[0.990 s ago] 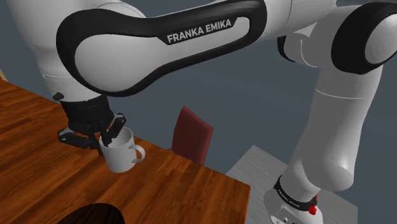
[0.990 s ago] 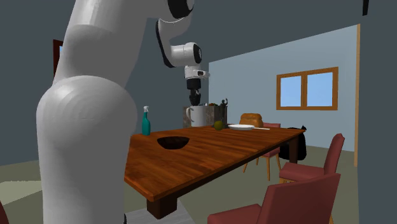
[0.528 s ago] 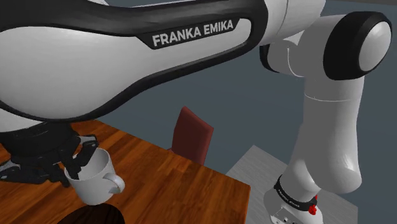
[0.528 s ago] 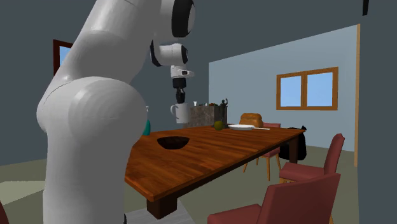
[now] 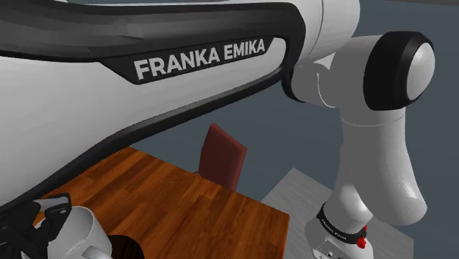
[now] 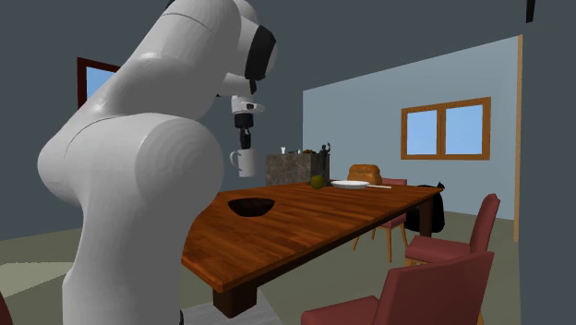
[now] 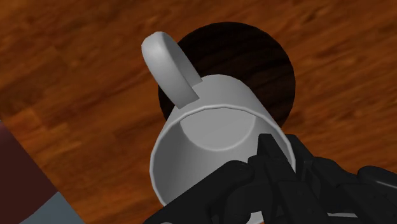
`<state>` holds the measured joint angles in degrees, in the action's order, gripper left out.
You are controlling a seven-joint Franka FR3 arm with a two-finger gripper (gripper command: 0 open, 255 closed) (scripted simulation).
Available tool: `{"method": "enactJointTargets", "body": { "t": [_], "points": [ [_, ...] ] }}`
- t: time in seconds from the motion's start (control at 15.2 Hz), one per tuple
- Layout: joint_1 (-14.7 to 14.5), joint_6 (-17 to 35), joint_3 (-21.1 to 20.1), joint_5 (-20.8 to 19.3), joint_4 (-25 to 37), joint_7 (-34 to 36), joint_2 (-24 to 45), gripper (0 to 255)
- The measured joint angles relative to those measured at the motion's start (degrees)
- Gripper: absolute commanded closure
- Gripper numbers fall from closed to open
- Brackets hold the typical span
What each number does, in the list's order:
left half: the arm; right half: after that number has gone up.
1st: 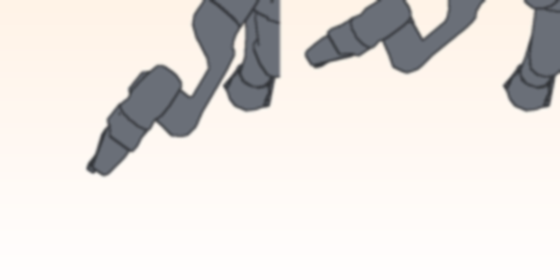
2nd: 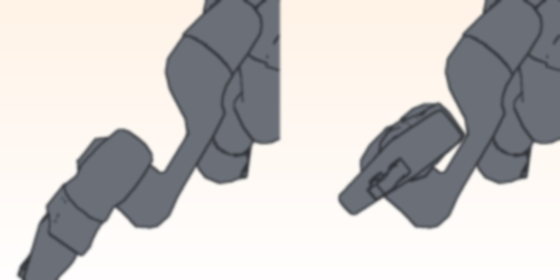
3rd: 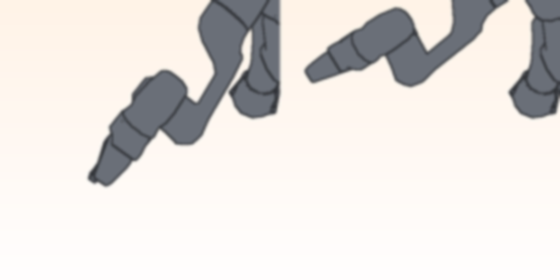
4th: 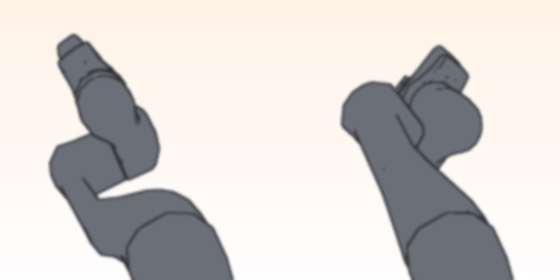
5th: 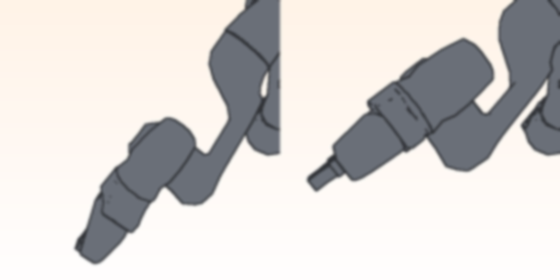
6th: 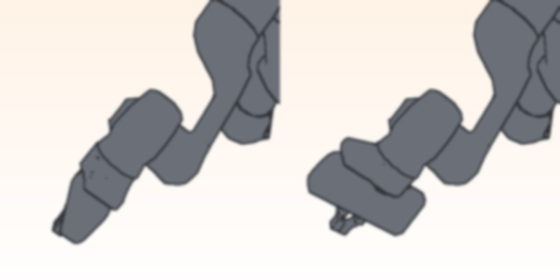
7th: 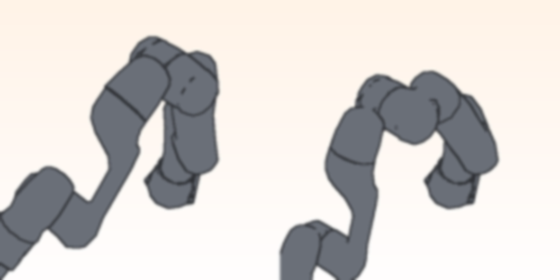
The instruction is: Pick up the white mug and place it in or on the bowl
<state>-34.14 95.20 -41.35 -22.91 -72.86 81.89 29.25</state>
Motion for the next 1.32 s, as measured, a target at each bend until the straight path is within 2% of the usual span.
{"method": "enactJointTargets", "body": {
  "t": [0.73, 1.32],
  "points": [
    [1.58, 8.11, 0.28, -0.52, -8.56, 1.67, 0.09, 255],
    [1.88, 13.22, 1.01, -1.78, -12.64, 2.76, 1.56, 255]
  ]
}}
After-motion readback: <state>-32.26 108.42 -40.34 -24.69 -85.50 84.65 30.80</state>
